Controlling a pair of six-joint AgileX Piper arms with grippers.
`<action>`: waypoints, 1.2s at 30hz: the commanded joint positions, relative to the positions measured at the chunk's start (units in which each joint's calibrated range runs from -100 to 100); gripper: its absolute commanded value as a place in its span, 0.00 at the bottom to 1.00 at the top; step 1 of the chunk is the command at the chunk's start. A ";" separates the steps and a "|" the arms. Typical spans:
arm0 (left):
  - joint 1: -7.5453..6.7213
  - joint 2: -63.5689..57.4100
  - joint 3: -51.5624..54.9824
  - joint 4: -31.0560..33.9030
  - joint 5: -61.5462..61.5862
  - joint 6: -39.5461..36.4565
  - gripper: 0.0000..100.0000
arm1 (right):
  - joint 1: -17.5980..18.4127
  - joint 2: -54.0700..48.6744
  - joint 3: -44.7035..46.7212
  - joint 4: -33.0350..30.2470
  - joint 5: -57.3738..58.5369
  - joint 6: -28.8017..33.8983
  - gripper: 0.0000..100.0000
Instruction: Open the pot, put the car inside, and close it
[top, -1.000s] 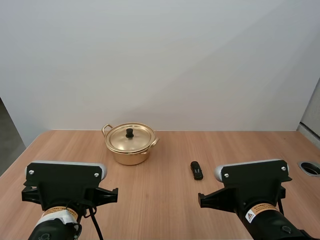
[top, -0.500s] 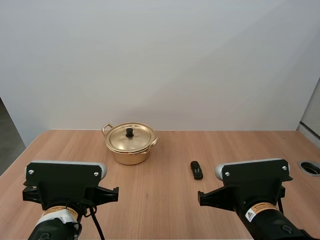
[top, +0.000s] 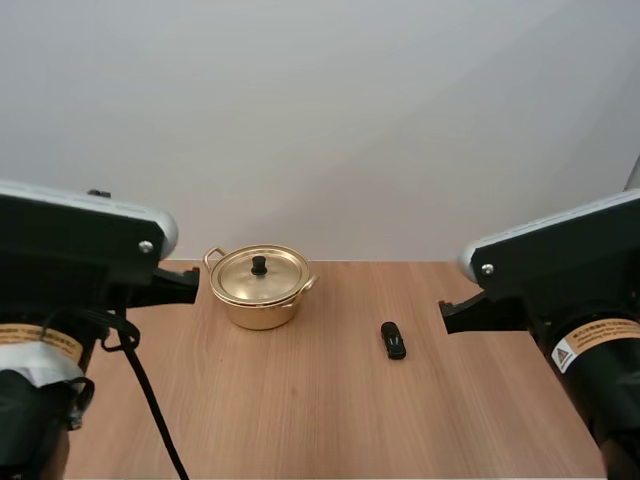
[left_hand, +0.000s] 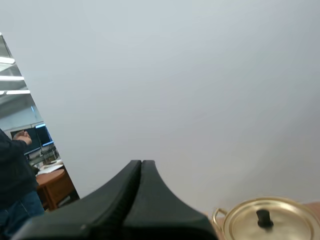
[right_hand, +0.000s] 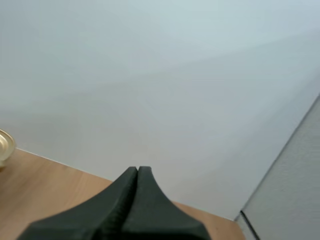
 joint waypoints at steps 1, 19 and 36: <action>-0.20 12.12 -6.55 -10.73 -1.76 13.40 0.00 | 0.00 2.90 -7.75 10.93 5.59 -9.19 0.00; -0.11 76.82 -36.18 -39.10 49.30 34.76 0.35 | -2.56 9.01 -7.92 25.87 28.42 -21.05 0.00; -0.35 90.94 -44.06 -41.29 52.63 30.50 0.95 | -4.73 9.01 -7.78 26.64 30.96 -20.91 0.00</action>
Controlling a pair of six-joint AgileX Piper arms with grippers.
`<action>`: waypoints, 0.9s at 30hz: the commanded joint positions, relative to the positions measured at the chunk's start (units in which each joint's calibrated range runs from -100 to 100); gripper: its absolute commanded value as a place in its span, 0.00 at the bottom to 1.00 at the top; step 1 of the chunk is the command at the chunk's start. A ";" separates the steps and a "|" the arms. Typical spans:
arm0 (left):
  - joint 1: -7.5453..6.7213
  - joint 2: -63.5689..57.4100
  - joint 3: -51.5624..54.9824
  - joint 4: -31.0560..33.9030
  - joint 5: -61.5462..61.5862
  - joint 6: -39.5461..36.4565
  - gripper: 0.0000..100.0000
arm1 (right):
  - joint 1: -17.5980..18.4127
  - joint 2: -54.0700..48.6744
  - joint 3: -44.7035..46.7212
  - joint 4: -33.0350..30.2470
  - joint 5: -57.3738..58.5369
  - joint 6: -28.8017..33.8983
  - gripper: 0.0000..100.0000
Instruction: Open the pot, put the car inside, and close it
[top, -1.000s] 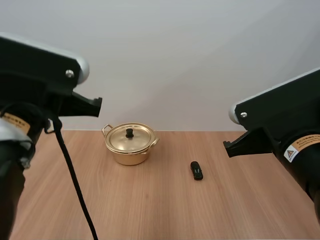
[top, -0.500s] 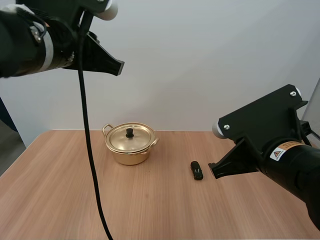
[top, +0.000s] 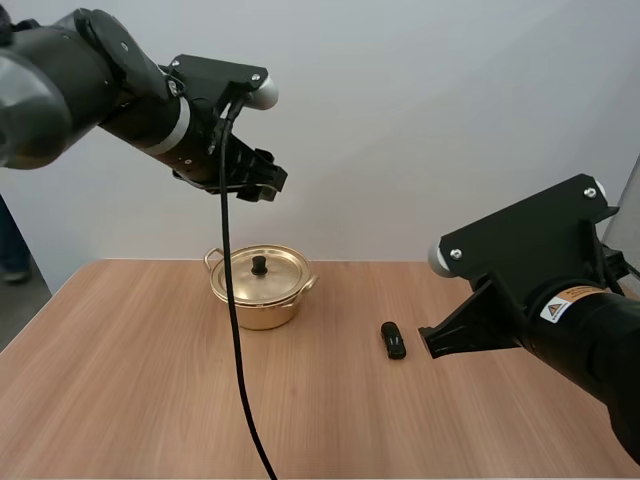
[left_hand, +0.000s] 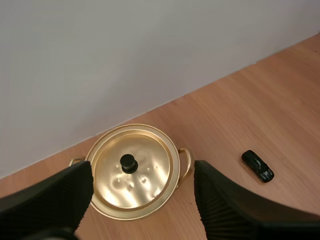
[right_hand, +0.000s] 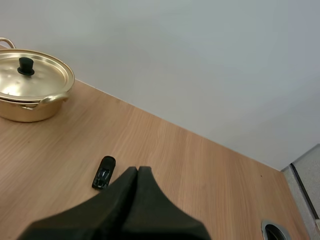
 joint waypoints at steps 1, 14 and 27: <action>-0.04 22.83 -0.77 -0.21 0.29 -0.31 0.95 | -0.23 0.01 0.09 0.80 0.27 0.06 0.00; -0.04 32.84 -1.80 -0.87 -2.57 -0.21 0.92 | -2.54 0.01 0.09 2.67 2.72 0.06 0.00; -0.04 35.36 -6.16 -0.87 -13.10 2.49 0.92 | -3.60 0.01 0.09 3.45 3.59 0.06 0.00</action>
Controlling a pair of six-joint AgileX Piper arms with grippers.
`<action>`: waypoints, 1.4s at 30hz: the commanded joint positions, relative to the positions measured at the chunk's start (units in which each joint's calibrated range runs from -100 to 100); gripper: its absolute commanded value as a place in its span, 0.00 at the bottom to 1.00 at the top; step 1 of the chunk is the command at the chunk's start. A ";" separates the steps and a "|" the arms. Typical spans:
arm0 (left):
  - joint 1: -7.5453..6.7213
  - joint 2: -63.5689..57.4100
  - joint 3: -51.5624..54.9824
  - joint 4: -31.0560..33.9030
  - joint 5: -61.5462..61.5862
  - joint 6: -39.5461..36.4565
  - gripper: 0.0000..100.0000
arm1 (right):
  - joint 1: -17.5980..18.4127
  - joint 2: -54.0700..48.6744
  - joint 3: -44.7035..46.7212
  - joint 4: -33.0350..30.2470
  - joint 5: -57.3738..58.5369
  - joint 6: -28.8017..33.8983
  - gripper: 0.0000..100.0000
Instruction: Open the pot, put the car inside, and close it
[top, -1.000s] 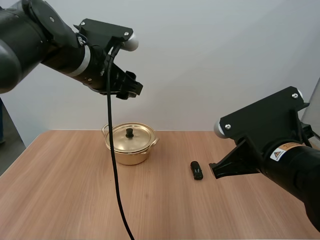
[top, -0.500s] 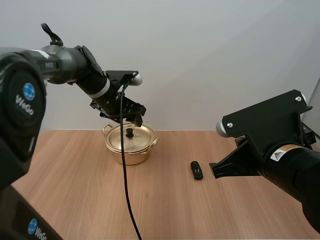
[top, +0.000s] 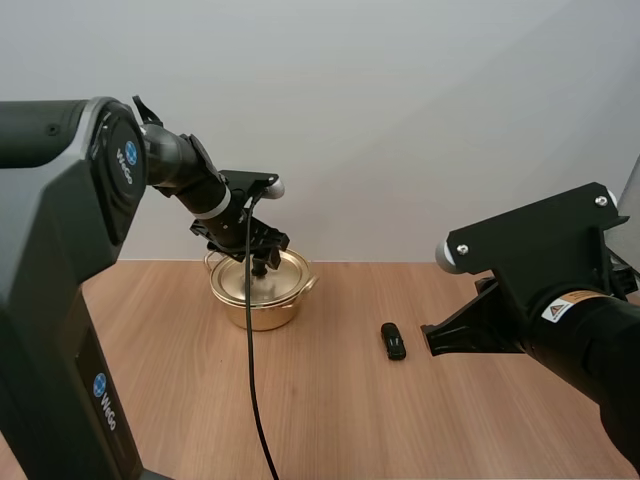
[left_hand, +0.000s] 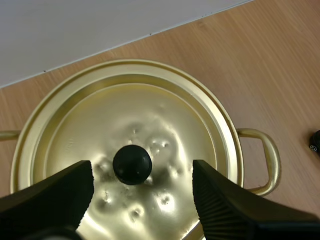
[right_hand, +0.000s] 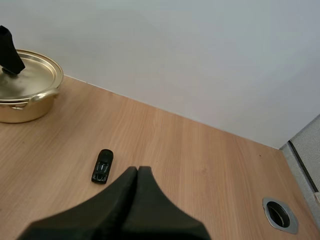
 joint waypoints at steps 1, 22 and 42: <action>-0.04 0.02 -0.79 0.00 -0.03 -0.05 0.91 | -0.09 0.01 0.09 0.00 0.21 0.06 0.00; -0.04 -1.38 -3.74 -3.68 2.66 0.71 0.00 | -1.07 3.47 5.55 2.39 -11.71 -2.00 0.00; 7.71 -45.57 -3.87 -19.65 0.61 0.71 0.00 | -0.99 70.34 -11.92 27.06 -12.96 -15.24 0.97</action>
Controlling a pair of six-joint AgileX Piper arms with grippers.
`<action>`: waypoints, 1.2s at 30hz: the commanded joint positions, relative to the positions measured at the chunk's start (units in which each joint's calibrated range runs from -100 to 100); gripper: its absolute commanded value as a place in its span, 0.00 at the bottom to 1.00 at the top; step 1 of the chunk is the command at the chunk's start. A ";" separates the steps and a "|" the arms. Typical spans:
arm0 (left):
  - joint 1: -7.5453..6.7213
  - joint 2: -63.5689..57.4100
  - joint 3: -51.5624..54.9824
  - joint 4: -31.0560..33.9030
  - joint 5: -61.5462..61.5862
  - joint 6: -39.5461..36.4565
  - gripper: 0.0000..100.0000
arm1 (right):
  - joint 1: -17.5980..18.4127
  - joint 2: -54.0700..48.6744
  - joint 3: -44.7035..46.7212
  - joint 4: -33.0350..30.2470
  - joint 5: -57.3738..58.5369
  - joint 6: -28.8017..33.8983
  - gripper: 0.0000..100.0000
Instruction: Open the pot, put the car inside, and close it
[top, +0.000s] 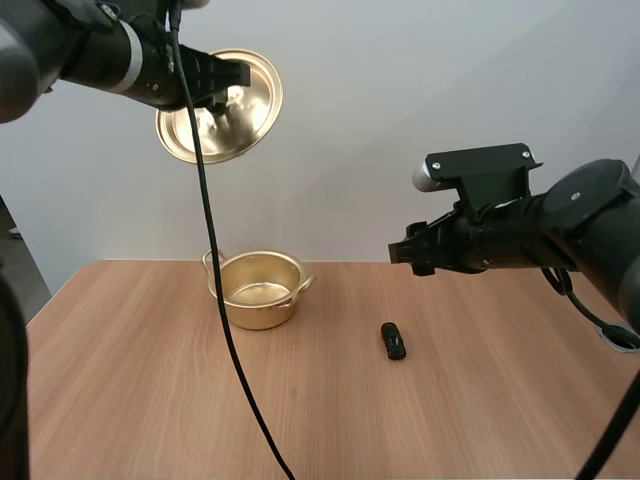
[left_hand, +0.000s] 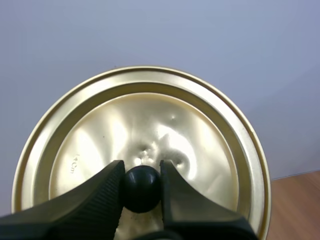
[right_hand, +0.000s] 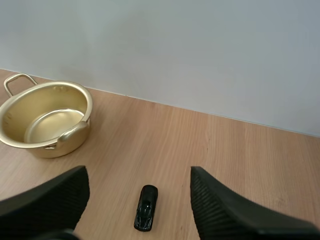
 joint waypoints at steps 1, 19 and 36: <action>0.01 -8.79 -0.06 -0.05 0.73 -0.06 0.00 | 0.01 33.69 -1.45 0.02 -0.32 -0.07 0.95; 0.01 -9.12 -0.06 -0.92 1.61 -0.26 0.00 | 3.30 39.99 -1.79 0.40 -7.13 -5.86 0.89; 0.01 -9.12 -0.06 -0.92 3.11 -0.51 0.00 | 5.66 47.11 -1.84 -0.01 -16.29 -7.31 0.71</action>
